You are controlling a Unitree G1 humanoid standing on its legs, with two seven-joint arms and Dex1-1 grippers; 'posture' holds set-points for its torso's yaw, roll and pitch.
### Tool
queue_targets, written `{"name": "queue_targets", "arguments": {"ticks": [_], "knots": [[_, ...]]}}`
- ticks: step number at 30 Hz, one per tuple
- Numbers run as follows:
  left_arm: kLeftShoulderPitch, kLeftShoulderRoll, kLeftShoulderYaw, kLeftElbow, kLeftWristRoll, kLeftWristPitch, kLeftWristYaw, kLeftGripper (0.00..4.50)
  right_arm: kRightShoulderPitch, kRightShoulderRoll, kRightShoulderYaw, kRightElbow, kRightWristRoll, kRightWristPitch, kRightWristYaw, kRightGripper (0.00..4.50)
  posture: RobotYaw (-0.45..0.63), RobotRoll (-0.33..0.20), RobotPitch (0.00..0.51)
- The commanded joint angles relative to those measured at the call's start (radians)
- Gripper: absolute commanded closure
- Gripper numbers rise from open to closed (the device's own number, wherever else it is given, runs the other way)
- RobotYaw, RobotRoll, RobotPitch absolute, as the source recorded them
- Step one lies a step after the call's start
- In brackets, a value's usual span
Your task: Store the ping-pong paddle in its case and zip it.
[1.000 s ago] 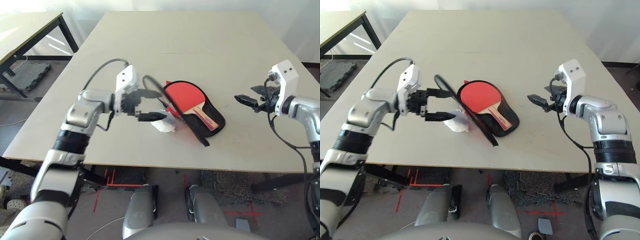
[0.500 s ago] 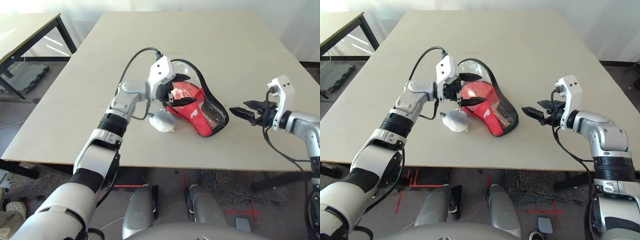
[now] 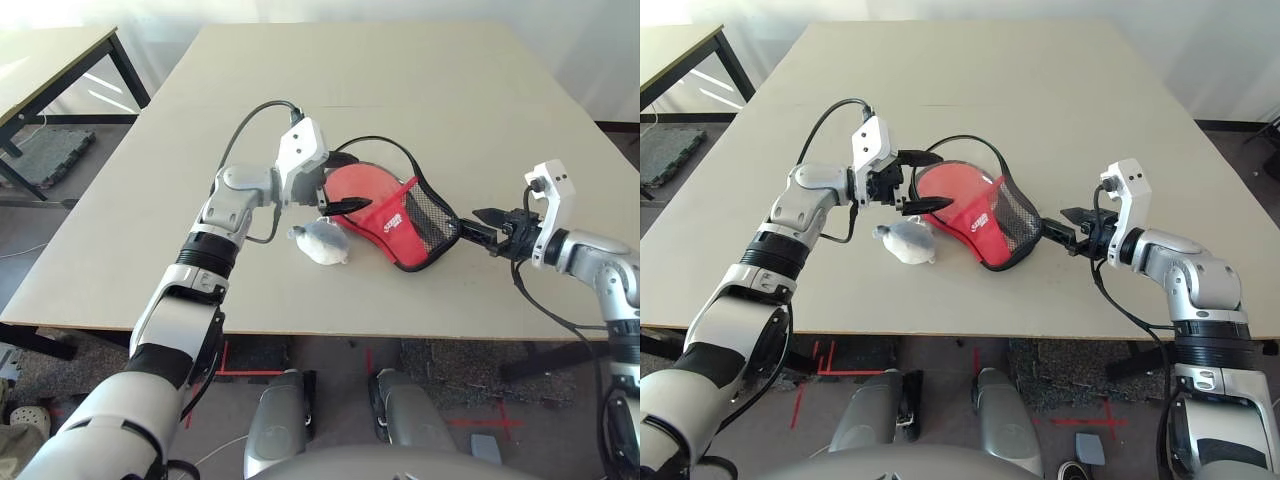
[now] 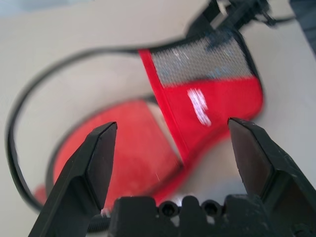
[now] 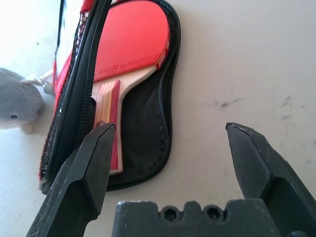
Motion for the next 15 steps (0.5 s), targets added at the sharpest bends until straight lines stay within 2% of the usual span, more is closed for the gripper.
{"name": "queue_targets", "arguments": {"ticks": [1,7,10,15], "knots": [[0.036,0.056,0.017,-0.074,-0.021,0.056,-0.03,0.0,0.011,-0.06,-0.068,0.027,0.018,0.016,0.015,0.06,0.07,0.0,0.086],[0.084,0.134,0.04,-0.15,-0.045,0.115,-0.047,0.0,0.013,-0.141,-0.098,0.069,0.015,0.017,0.049,0.06,0.07,0.0,0.091],[0.096,0.157,0.047,-0.169,-0.053,0.133,-0.056,0.0,-0.003,-0.133,-0.095,0.077,0.024,0.027,0.055,0.06,0.07,0.0,0.093],[0.106,0.192,0.053,-0.195,-0.071,0.174,-0.077,0.0,-0.018,-0.069,-0.039,0.078,0.021,0.041,0.058,0.06,0.08,0.0,0.095]]}}
